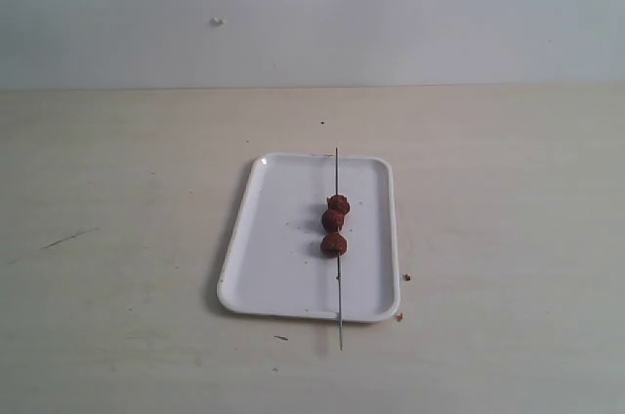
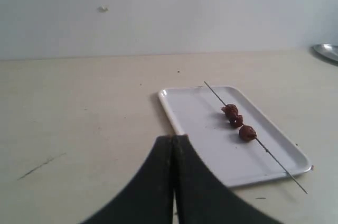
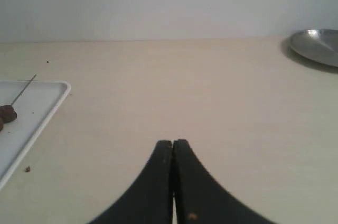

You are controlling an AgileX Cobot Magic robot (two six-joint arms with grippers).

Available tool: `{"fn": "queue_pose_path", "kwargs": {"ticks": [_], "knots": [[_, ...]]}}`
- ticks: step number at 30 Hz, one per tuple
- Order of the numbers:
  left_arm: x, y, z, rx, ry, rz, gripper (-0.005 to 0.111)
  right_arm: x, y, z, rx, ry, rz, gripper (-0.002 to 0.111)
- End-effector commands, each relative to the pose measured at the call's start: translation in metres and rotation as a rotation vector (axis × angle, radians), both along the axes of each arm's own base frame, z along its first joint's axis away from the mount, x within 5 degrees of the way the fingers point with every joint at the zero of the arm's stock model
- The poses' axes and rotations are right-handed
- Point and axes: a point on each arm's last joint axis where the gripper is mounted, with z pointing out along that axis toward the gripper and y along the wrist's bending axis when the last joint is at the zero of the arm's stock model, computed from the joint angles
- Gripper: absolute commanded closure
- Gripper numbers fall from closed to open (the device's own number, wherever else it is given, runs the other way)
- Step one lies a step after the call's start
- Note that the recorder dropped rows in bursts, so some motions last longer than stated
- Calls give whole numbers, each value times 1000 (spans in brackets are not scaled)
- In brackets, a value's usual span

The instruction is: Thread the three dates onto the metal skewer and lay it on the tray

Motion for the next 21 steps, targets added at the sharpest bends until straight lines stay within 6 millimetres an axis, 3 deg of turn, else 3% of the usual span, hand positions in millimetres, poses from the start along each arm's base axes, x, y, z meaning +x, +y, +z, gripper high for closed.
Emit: {"fn": "queue_pose_path", "kwargs": {"ticks": [1,12,18,21], "knots": [[-1,0,1,-15,-4,-2,107,0,0,0,-10,-11,0,108],[-1,0,1,-4,-9,-5,107,0,0,0,-11,-11,0,108],[-2,0,-7,663,-258,-139,107,0,0,0,-11,-11,0,108],[-4,-2,-8,591,-214,-155,107,0,0,0,-11,-11,0,108]]}}
